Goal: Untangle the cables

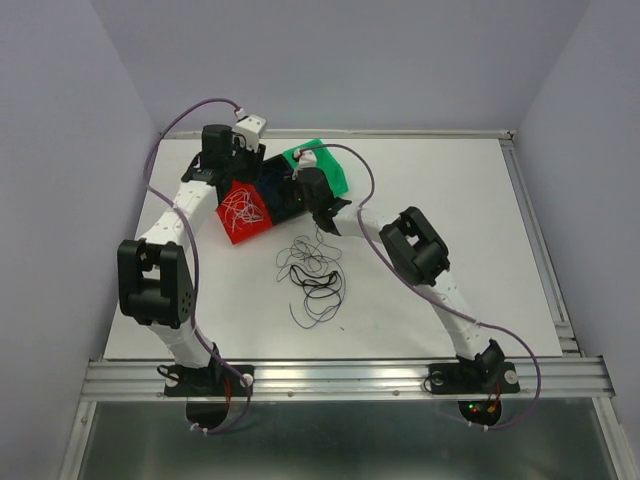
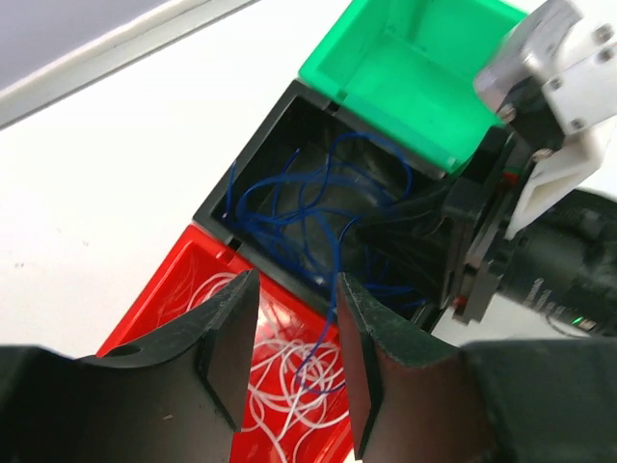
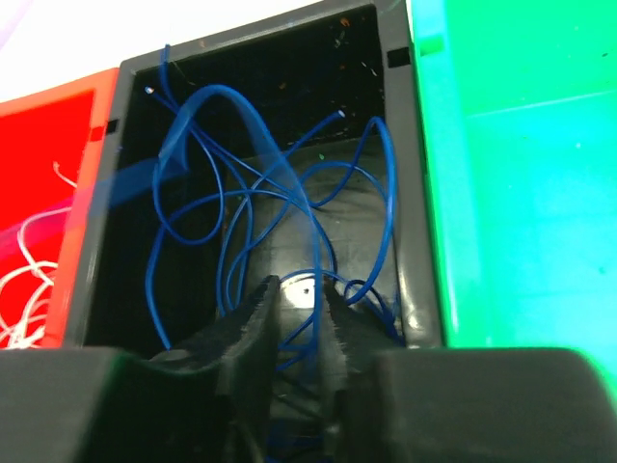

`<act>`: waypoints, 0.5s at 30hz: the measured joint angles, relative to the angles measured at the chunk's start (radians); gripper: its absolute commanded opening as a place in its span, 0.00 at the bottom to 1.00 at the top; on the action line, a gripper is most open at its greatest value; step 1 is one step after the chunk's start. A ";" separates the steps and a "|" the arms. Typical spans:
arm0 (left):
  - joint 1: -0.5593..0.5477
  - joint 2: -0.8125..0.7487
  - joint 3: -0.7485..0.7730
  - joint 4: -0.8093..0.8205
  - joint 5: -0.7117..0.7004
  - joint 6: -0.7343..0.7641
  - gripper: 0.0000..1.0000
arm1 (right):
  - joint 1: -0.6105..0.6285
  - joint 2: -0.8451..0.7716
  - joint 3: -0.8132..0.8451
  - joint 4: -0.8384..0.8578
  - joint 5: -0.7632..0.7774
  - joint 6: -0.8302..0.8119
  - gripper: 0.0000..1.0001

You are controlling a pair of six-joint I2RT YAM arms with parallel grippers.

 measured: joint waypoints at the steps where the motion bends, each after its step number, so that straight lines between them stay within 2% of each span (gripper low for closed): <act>1: 0.008 -0.008 -0.011 0.000 -0.002 0.004 0.49 | 0.000 -0.002 -0.002 0.002 0.000 -0.005 0.35; 4: 0.041 -0.046 -0.063 0.000 -0.006 0.020 0.49 | 0.000 -0.027 -0.020 -0.003 -0.003 -0.018 0.41; 8: 0.061 -0.086 -0.101 0.002 0.003 0.047 0.47 | 0.000 -0.103 -0.045 -0.002 -0.005 -0.040 0.45; 11: 0.060 -0.090 -0.105 0.000 0.026 0.064 0.48 | 0.003 -0.170 -0.066 0.004 -0.006 -0.050 0.58; 13: 0.057 -0.090 -0.105 -0.004 0.040 0.074 0.50 | 0.004 -0.212 -0.083 0.012 -0.006 -0.055 0.60; 15: 0.056 -0.090 -0.107 -0.003 0.059 0.086 0.53 | 0.007 -0.263 -0.121 0.026 -0.007 -0.064 0.67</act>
